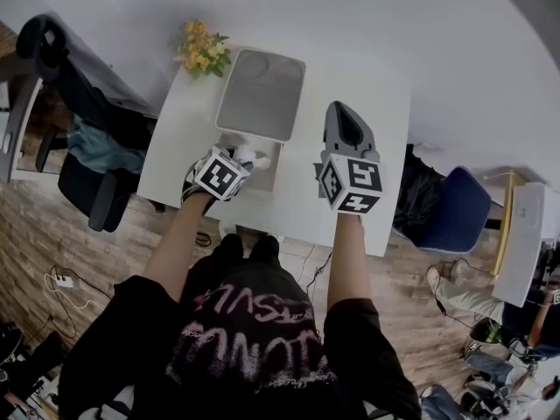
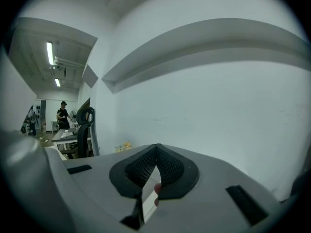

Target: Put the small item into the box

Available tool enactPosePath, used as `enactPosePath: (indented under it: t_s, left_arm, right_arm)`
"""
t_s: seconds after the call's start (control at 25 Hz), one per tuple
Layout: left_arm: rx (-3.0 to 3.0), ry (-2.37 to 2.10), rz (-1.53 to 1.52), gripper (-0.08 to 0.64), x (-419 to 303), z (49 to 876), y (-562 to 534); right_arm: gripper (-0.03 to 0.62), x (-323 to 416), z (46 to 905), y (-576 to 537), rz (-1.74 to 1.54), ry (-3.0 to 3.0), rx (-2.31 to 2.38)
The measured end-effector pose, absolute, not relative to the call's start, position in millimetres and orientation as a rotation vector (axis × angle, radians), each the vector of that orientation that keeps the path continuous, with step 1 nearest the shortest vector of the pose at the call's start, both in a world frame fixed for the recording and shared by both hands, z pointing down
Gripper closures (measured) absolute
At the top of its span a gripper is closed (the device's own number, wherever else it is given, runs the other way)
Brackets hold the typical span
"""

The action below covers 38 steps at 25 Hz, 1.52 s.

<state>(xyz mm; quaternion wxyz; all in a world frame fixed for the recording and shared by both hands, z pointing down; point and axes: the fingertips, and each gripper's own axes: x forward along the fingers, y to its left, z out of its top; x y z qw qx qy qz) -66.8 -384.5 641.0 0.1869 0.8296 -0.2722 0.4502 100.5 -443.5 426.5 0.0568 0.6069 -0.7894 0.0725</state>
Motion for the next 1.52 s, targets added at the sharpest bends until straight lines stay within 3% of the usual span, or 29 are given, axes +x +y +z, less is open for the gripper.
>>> enactPosePath:
  t_s: [0.92,1.08,1.52]
  left_arm:
    - [2.354,-0.821,1.26,0.327,-68.8,623.9,-392.0]
    - [2.372,-0.898,1.193,0.348,-72.2,608.6,-397.0]
    - [2.405,-1.139,0.989,0.491,-91.0,570.2,-415.2]
  right_arm:
    - [0.581,106.6,427.0,-444.6,0.222,-2.402,1.84]
    - [0.581,103.7,425.7,-445.2,0.218,-2.411,1.832]
    - [0.581,101.0,421.3,-441.5,0.211,-2.412,1.825]
